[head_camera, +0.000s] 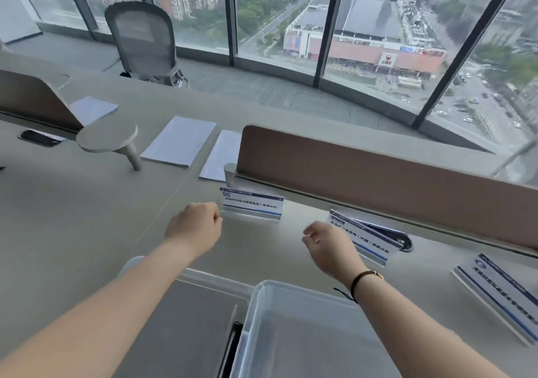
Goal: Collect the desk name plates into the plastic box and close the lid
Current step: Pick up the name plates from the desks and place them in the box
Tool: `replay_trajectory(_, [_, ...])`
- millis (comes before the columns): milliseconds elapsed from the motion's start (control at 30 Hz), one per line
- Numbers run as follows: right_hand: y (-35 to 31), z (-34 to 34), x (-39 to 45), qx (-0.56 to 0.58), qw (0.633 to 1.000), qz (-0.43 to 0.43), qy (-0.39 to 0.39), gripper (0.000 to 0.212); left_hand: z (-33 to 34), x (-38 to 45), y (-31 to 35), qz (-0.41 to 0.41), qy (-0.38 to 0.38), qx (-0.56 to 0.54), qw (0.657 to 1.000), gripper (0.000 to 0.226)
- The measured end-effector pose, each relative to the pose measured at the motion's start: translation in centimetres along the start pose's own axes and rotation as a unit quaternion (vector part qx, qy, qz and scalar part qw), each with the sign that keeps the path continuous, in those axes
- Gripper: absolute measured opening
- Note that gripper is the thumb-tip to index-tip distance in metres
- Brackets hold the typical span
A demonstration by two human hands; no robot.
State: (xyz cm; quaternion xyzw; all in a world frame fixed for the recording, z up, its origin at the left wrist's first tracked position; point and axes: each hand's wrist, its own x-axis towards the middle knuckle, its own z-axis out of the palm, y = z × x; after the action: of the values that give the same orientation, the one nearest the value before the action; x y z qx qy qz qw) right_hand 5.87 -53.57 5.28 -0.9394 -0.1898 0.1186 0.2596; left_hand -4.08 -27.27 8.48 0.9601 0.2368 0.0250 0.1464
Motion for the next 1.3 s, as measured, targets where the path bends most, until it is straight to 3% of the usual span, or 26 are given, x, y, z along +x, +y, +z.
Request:
replay_trajectory(233, [-3.0, 4.9, 9.6, -0.032, 0.997, 0.069, 0.017, 0.029, 3.6, 11.9, -4.4, 0.052, -0.055, 0.001, 0.997, 0.030])
replay_trajectory(500, [-3.5, 9.4, 15.4, -0.042, 0.992, 0.115, -0.026, 0.051, 10.3, 17.7, -6.2, 0.114, -0.114, 0.089, 0.983, 0.025])
replay_trajectory(767, [-3.5, 10.7, 17.2, -0.120, 0.984, 0.128, 0.014, 0.020, 11.6, 20.2, -7.6, 0.133, -0.085, 0.041, 0.987, 0.014])
replay_trajectory(1000, [-3.4, 11.2, 15.7, -0.099, 0.986, 0.133, 0.021, 0.019, 11.5, 19.8, -7.7, 0.173, -0.141, 0.084, 0.971, 0.016])
replay_trajectory(1300, [-2.4, 9.5, 12.0, -0.083, 0.994, 0.072, 0.029, 0.018, 10.1, 15.0, -7.5, 0.159, -0.128, 0.100, 0.974, 0.016])
